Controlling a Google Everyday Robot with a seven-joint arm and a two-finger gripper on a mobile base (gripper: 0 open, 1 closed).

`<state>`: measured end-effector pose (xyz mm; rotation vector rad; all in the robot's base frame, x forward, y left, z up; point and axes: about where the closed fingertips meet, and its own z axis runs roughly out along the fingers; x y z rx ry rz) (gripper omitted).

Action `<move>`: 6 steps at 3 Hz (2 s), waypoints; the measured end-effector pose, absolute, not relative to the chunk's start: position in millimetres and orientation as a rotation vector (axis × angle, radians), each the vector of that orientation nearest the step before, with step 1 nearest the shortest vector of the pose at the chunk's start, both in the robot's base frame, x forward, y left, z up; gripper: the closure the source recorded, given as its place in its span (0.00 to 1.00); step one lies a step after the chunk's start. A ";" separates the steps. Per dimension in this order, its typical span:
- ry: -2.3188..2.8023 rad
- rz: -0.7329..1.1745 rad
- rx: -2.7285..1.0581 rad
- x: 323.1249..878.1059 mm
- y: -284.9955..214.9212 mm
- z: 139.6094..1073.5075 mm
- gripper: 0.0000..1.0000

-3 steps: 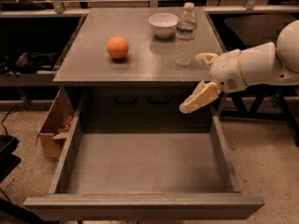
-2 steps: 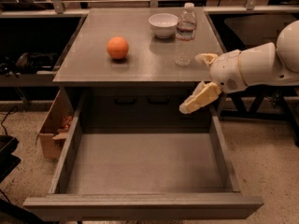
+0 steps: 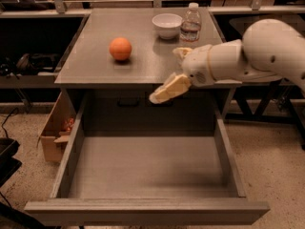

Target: Place orange into top drawer

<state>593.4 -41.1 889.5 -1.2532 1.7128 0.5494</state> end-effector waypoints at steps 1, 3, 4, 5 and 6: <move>1.696 0.533 -1.234 618.3 17.0 912.6 0.00; 1.732 0.467 -1.190 653.3 85.8 934.4 0.00; 1.747 0.452 -1.147 687.5 104.2 931.2 0.00; 1.777 0.390 -1.146 723.8 118.5 924.4 0.00; 1.823 0.333 -1.172 759.2 122.5 901.9 0.00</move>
Offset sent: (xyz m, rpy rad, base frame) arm 0.0559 0.1497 0.0688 -0.0456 -0.0605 -0.0912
